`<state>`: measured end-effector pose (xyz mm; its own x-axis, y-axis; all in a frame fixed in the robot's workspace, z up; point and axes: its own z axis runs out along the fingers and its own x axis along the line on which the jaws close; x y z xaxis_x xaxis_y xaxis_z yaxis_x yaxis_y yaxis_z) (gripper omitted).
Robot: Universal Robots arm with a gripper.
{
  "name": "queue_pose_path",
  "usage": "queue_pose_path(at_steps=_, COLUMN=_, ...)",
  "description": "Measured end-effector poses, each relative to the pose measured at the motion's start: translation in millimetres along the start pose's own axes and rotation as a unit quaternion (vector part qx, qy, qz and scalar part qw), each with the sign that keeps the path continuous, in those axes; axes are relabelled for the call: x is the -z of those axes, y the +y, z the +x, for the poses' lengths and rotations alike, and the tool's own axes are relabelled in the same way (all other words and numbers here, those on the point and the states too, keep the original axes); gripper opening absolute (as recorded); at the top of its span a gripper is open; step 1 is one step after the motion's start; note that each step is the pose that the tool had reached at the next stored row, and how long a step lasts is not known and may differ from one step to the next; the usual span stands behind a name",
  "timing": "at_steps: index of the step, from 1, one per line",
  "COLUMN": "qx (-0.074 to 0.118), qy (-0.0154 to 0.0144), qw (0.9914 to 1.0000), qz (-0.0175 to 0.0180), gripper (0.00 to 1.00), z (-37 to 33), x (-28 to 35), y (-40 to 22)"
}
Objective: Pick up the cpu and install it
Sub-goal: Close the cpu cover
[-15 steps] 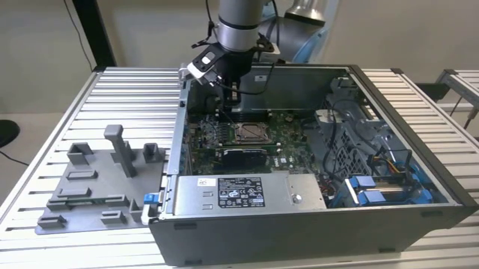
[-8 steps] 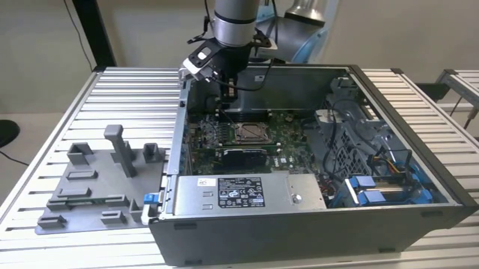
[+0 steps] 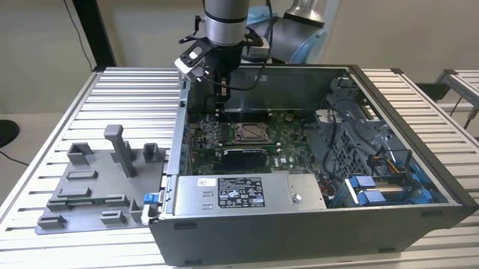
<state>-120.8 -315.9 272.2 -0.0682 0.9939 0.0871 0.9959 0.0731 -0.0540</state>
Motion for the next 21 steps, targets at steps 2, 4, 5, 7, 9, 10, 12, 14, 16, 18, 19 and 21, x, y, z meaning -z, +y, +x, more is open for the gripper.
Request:
queue_pose_path(at_steps=2, qx=0.000, qy=-0.0001, qw=1.00000, qz=-0.0006, gripper=0.00, z=2.5, x=-0.5, y=-3.7)
queue_pose_path(at_steps=4, qx=0.000, qy=0.0001, qw=1.00000, qz=-0.0014, gripper=0.00, z=5.2, x=-1.1, y=-7.2)
queue_pose_path(at_steps=5, qx=0.000, qy=0.0003, qw=1.00000, qz=-0.0017, gripper=0.00, z=6.5, x=-1.6, y=-8.8)
queue_pose_path(at_steps=7, qx=0.000, qy=0.0011, qw=1.00000, qz=-0.0024, gripper=0.00, z=8.1, x=-2.8, y=-11.4)
queue_pose_path(at_steps=9, qx=-0.001, qy=0.0029, qw=0.99999, qz=-0.0030, gripper=0.00, z=9.6, x=-4.9, y=-14.2)
queue_pose_path(at_steps=10, qx=-0.001, qy=0.0041, qw=0.99999, qz=-0.0033, gripper=0.00, z=10.4, x=-5.9, y=-15.6)
queue_pose_path(at_steps=12, qx=-0.001, qy=0.0068, qw=0.99997, qz=-0.0036, gripper=0.00, z=11.4, x=-8.2, y=-17.1)
queue_pose_path(at_steps=14, qx=-0.001, qy=0.0098, qw=0.99994, qz=-0.0038, gripper=0.00, z=11.5, x=-10.7, y=-17.1)
queue_pose_path(at_steps=16, qx=-0.001, qy=0.0116, qw=0.99992, qz=-0.0044, gripper=0.00, z=11.3, x=-13.3, y=-17.0)
queue_pose_path(at_steps=18, qx=-0.001, qy=0.0126, qw=0.99991, qz=-0.0054, gripper=0.00, z=11.1, x=-16.0, y=-16.8)
queue_pose_path(at_steps=19, qx=-0.001, qy=0.0129, qw=0.99990, qz=-0.0057, gripper=0.00, z=11.0, x=-17.5, y=-16.7)
queue_pose_path(at_steps=21, qx=-0.002, qy=0.0132, qw=0.99989, qz=-0.0060, gripper=0.00, z=10.8, x=-20.7, y=-16.5)
